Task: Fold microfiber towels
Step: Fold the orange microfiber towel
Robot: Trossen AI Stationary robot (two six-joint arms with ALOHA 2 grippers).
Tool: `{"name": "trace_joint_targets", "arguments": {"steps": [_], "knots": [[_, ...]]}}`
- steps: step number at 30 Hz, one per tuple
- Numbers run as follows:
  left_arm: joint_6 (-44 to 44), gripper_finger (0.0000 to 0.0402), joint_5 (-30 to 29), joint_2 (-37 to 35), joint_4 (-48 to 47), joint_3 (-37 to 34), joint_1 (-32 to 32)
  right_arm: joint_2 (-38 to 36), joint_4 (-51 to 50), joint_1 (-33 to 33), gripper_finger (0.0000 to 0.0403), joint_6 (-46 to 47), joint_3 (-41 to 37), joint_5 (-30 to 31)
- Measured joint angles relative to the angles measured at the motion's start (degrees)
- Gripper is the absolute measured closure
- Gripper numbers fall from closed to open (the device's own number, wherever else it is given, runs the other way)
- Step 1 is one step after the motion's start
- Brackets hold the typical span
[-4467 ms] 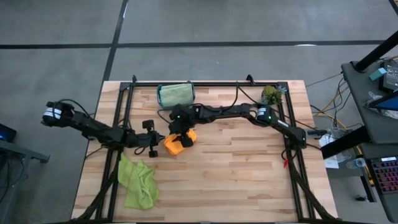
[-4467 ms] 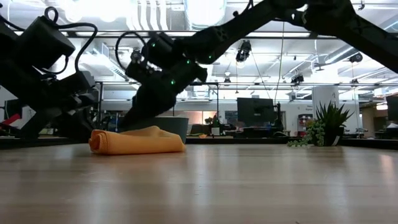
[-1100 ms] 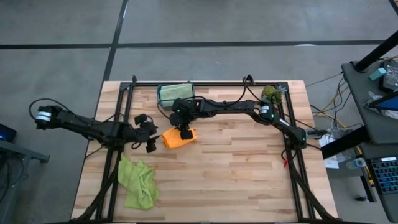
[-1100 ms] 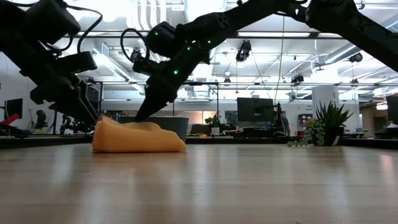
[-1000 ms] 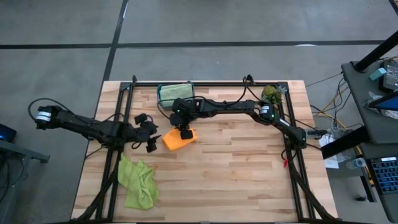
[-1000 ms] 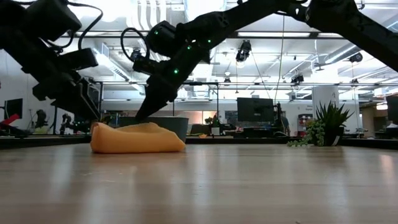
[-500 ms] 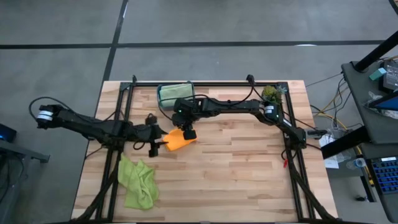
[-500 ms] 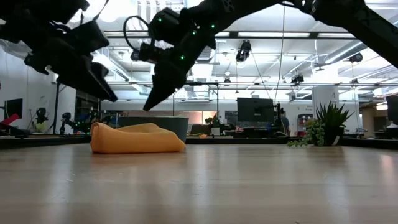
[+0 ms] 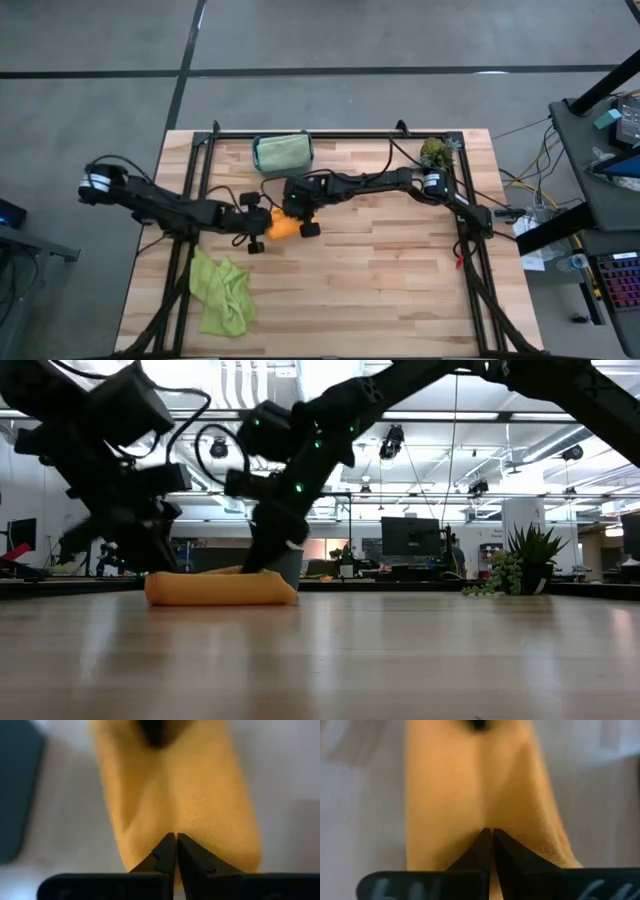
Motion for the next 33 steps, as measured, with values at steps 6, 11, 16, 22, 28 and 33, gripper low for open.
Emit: {"name": "trace_joint_targets", "arguments": {"steps": [6,11,16,22,28,33], "knots": [[-0.1,0.0396,-6.3,3.6,1.1,0.0,0.7,-0.1,0.4,0.4,0.0394,-2.4,-4.5,0.1],[0.6,0.0396,-6.6,5.3,2.9,0.2,1.1,-0.3,0.8,0.7,0.0394,-1.3,-5.5,0.5],[3.4,0.0395,-6.8,2.4,1.5,0.8,1.2,-2.8,-1.2,0.7,0.0394,-0.4,-5.8,2.0],[8.2,0.0395,-6.8,-5.2,0.3,1.0,1.3,-7.5,-2.1,0.6,0.0394,-0.9,-5.7,2.1],[10.6,0.0395,-6.3,-9.0,0.7,-0.5,2.7,-8.7,-2.4,0.3,0.0394,-1.0,-5.7,2.2],[9.4,0.0395,-6.3,-8.5,1.3,-1.4,3.6,-7.7,-2.5,0.1,0.0394,0.5,-5.7,3.6]]}}
